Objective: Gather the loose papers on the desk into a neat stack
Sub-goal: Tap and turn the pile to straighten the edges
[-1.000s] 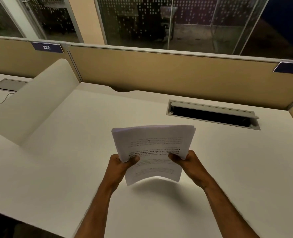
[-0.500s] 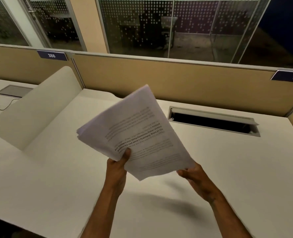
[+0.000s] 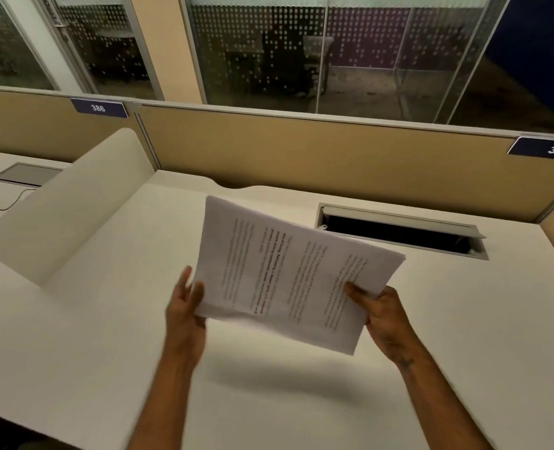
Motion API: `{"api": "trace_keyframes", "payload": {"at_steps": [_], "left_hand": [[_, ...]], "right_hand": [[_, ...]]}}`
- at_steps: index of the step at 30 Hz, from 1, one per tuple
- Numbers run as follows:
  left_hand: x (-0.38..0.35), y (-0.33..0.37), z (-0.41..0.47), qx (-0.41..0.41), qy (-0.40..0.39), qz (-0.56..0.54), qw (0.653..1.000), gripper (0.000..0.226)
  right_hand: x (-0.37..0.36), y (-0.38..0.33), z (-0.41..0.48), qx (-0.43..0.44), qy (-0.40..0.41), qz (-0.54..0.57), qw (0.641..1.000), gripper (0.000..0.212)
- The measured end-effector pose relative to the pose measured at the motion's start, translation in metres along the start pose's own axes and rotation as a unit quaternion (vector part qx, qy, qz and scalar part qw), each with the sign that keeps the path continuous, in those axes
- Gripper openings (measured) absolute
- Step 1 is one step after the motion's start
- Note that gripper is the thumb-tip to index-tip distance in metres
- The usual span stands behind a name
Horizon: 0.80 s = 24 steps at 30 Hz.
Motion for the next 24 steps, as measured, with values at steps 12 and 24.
{"api": "trace_keyframes", "payload": {"at_steps": [12, 24], "left_hand": [[-0.020, 0.009, 0.000, -0.091, -0.107, 0.221, 0.965, 0.044], [0.029, -0.060, -0.024, -0.031, -0.084, 0.207, 0.974, 0.040]], "right_hand": [[0.012, 0.016, 0.012, -0.020, -0.050, -0.114, 0.992, 0.021], [0.022, 0.087, 0.004, -0.089, -0.022, -0.140, 0.986, 0.027]]}}
Point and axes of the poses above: each hand's wrist, its own z-axis towards the middle knuckle, its own x-axis out of the back of the hand, y = z × x, the point moved 6 cm from there along z, towards the middle knuckle, and after that the axes turned 14 degrees about y, right-handed, at the moved point
